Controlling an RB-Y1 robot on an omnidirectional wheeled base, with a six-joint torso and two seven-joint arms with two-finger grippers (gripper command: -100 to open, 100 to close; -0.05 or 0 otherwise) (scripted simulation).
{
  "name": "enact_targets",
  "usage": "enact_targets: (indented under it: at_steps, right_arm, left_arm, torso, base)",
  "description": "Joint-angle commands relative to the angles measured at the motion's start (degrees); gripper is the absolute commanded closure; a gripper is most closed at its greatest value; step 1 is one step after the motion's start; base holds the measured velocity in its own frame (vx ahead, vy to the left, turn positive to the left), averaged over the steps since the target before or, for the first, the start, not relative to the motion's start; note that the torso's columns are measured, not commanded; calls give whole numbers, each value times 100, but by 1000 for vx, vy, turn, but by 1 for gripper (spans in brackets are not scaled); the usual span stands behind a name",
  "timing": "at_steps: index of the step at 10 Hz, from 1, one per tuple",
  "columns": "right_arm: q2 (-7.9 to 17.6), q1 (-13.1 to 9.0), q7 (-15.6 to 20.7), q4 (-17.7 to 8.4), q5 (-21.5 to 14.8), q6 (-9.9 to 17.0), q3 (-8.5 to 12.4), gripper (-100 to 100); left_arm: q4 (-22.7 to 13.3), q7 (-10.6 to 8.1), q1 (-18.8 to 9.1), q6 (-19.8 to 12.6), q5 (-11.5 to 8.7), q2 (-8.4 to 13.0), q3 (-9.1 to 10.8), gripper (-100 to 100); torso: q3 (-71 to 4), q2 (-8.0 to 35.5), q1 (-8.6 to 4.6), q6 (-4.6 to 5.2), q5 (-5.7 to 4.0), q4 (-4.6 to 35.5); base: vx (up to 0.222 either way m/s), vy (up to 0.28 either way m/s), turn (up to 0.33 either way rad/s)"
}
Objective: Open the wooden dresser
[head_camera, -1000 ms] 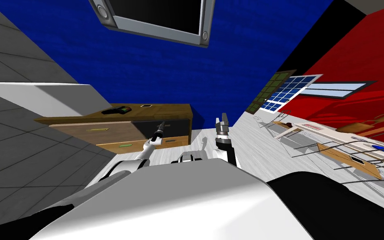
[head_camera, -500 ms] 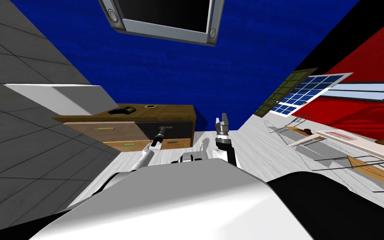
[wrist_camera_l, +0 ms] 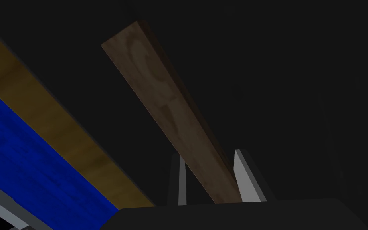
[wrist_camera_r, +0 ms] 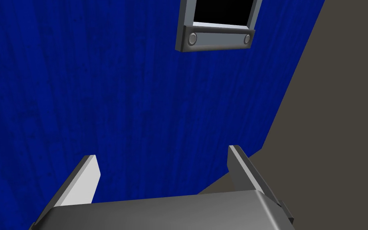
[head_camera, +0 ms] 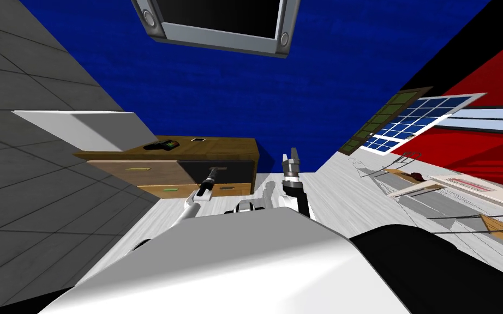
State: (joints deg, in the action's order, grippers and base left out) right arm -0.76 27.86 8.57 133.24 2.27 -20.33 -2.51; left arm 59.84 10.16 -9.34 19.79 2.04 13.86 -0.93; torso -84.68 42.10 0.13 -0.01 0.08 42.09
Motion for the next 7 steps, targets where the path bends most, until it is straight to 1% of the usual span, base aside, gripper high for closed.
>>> enact_targets:
  at_steps: [1, 2, 4, 5, 7]
  right_arm:
    - [0, 1, 0, 0, 0, 0, 0, 0]
    - [0, 0, 0, 0, 0, 0, 0, 0]
    - [0, 0, 0, 0, 0, 0, 0, 0]
    - [0, 0, 0, 0, 0, 0, 0, 0]
    - [0, 0, 0, 0, 0, 0, 0, 0]
  left_arm:
    - [542, -127, 457, -79, 209, -48, -122, 100]
    - [761, -267, 633, -158, 405, -84, -243, 100]
    - [1125, -267, 931, -158, 405, -84, -243, 100]
    - [1310, -408, 1090, -238, 600, -119, -365, 100]
    - [1667, -408, 1368, -238, 600, -119, -365, 100]
  torso:
    - [0, -3, -2, -5, -2, -1]
    - [-1, -4, -4, -3, -2, -2]
    - [-6, -12, -5, 7, 1, -8]
    - [3, 3, -2, 8, 5, -7]
    - [-4, -9, -9, 6, 2, -7]
  base:
    - [87, -14, 88]
    - [122, -7, 174]
    - [77, 2, 24]
    - [80, -2, 137]
    - [64, -6, 43]
